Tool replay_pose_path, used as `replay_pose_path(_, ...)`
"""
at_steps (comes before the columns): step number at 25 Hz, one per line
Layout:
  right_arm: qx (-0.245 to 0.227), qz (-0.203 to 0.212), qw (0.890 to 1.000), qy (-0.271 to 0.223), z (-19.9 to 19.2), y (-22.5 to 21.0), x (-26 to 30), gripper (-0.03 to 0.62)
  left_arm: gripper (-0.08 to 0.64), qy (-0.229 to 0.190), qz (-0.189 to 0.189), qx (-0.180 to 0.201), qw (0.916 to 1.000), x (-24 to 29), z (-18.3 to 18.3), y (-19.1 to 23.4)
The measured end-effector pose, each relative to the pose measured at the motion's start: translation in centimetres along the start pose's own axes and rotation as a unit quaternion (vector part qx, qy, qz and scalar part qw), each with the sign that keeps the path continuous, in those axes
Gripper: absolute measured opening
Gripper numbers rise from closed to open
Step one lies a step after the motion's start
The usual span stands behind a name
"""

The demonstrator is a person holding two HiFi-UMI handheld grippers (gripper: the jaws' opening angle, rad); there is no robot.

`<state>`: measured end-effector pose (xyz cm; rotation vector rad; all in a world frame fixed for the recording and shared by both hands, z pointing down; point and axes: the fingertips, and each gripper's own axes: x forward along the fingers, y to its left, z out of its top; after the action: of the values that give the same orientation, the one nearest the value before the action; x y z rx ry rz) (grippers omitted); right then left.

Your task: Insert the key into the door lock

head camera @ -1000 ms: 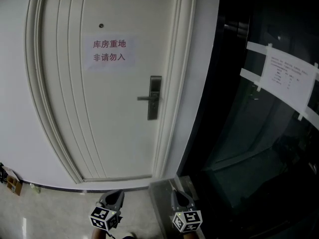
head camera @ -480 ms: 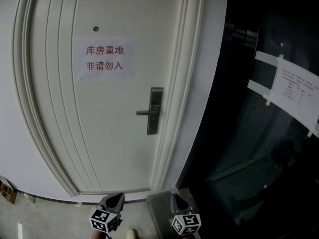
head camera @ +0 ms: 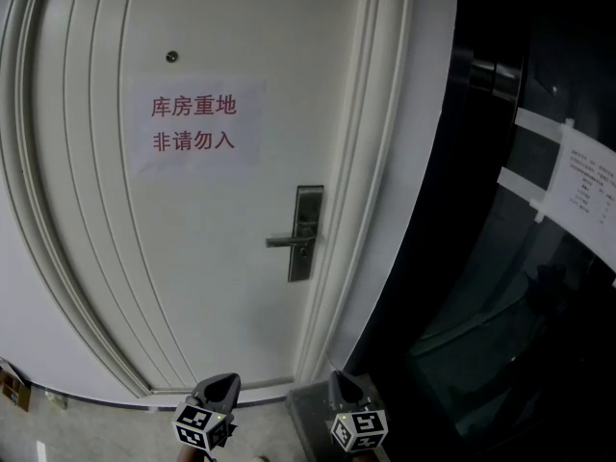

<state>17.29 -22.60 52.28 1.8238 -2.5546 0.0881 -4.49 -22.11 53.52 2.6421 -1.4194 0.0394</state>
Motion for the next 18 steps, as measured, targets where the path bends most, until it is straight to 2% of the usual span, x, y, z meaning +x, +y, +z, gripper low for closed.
replay_pose_path(9,-0.002,-0.013,1.0,0.002,0.7,0.2,6.3,0.011,0.003,0.005,-0.013,-0.005,0.9999,3.6,0.7,5.4)
replay_pose_path(18,-0.048,-0.025,0.998,-0.023,3.7,-0.6,11.4,0.011,0.003,0.0,-0.028,-0.004,0.9996,6.2,1.0,8.3)
